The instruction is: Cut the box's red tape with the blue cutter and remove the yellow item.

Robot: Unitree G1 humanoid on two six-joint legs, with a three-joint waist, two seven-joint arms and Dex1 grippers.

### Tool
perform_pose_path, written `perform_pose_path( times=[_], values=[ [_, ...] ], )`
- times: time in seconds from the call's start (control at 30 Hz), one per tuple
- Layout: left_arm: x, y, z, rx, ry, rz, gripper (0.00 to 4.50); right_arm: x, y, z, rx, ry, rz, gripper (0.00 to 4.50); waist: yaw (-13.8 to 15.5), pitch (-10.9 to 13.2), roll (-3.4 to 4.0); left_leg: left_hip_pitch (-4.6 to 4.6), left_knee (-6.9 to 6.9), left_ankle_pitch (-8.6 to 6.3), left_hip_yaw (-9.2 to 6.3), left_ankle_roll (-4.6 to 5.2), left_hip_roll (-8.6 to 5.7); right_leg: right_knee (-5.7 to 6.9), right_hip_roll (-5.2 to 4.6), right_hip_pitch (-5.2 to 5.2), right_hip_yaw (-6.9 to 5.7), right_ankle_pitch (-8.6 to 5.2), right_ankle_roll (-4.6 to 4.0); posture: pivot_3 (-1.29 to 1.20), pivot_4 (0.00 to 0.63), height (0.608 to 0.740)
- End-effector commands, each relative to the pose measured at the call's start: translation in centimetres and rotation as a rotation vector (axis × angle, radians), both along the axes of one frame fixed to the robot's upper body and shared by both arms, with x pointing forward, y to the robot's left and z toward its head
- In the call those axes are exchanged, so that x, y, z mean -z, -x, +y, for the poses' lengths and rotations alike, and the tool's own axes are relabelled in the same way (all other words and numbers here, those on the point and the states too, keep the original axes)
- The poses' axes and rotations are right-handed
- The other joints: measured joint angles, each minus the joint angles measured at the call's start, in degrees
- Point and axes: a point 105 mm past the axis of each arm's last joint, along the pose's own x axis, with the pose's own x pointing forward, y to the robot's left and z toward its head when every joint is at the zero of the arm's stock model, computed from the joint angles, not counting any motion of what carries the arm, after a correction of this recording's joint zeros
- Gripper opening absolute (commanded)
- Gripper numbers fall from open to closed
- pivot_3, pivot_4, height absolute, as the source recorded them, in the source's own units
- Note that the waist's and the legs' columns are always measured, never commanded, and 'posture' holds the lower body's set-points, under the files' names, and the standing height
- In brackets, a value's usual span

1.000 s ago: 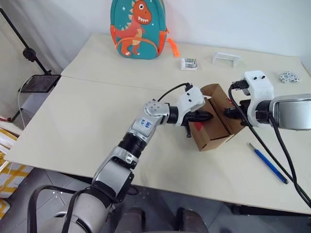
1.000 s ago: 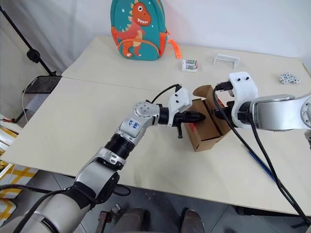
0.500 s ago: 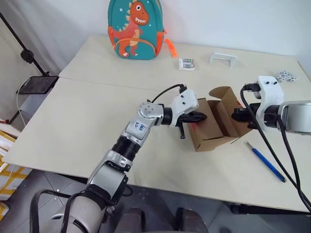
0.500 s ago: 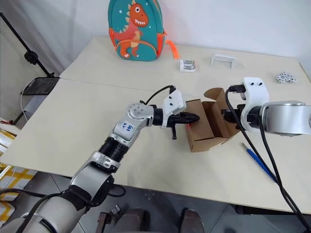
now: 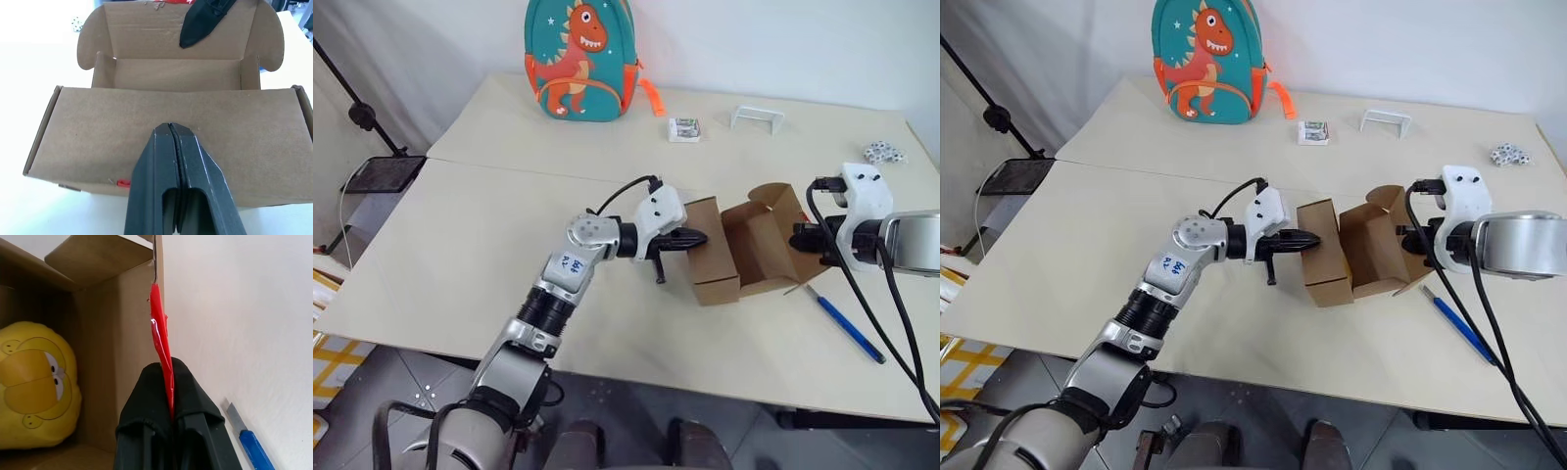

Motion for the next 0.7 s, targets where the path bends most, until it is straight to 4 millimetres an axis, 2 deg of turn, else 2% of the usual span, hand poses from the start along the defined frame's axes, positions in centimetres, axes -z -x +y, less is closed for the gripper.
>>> perform_pose_path(
  times=[0.03,0.37,0.7],
  values=[
    [4.2,-0.3,1.7,-0.067,-0.116,0.121,0.00,0.4,0.4,1.0,-0.072,-0.029,0.009,0.02,-0.03,0.00,0.00,0.00,0.00,0.00,0.02,0.00,0.00,-0.01,0.00,0.00,0.01,0.00,0.00,0.00,0.150,0.740],
    [5.6,0.4,4.0,-0.106,-0.152,0.168,0.00,-0.1,0.6,2.2,-0.140,-0.024,-0.017,0.02,0.10,-0.05,0.05,0.10,0.04,0.04,0.06,-0.03,0.02,0.00,0.01,0.08,0.12,0.04,-0.08,0.00,0.150,0.740],
    [5.9,0.6,3.6,-0.114,-0.140,0.180,0.00,-1.1,0.7,2.9,-0.196,0.050,-0.029,0.02,1.48,0.01,0.10,-0.24,0.01,0.06,-0.09,0.00,-0.13,-0.06,-0.04,-0.17,0.06,0.09,-0.01,0.00,0.150,0.740]
  ],
)
